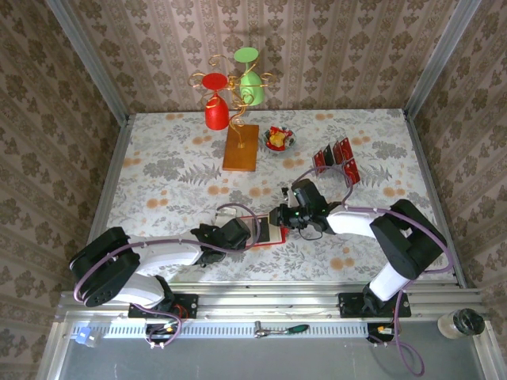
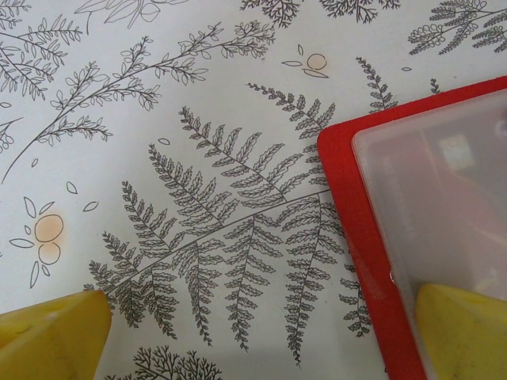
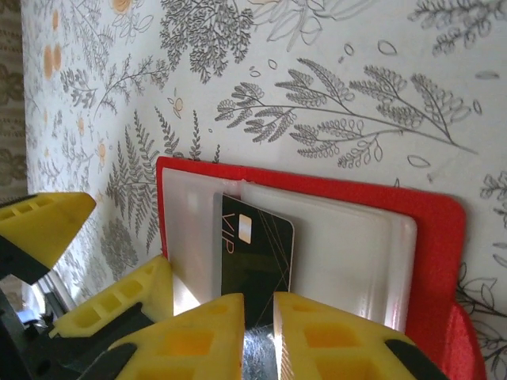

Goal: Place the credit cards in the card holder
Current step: Insert the credit card into the card slot.

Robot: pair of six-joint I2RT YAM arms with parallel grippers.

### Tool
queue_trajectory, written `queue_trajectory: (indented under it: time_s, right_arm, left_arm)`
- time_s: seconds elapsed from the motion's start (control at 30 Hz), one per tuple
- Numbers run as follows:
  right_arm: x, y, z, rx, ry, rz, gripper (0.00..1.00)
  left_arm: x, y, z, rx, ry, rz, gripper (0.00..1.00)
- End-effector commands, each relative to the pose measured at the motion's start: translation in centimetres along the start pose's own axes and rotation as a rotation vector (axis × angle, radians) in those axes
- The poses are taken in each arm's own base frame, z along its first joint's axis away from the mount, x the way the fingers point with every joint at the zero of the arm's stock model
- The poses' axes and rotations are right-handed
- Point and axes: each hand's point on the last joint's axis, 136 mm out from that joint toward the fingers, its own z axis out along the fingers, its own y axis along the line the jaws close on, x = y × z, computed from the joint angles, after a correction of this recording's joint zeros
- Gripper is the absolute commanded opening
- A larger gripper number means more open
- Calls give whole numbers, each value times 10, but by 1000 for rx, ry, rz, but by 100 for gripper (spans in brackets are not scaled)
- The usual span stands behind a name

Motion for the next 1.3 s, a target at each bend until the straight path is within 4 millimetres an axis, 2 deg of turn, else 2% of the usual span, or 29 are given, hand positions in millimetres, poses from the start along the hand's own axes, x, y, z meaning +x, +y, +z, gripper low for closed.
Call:
queue_trajectory:
  time_s: [0.0, 0.47, 0.83, 0.93, 1.1, 1.27]
  right_arm:
    - [2, -4, 0, 41, 34, -22, 10]
    - [17, -5, 32, 59, 108, -21, 7]
    - [26, 15, 54, 35, 154, -33, 4]
    - [24, 23, 49, 20, 145, -35, 4]
    - [14, 34, 27, 31, 97, -72, 7]
    - [13, 28, 15, 92, 87, -100, 7]
  left_arm:
    - [15, 12, 1, -43, 35, 31, 100]
    - [14, 10, 2, -31, 31, 29, 100]
    - [5, 7, -3, -15, 10, 14, 100]
    - [-3, 8, -9, -4, -10, -10, 100]
    - [-10, 17, -15, 15, -32, -87, 100]
    - [-8, 29, -16, 17, -29, -137, 100]
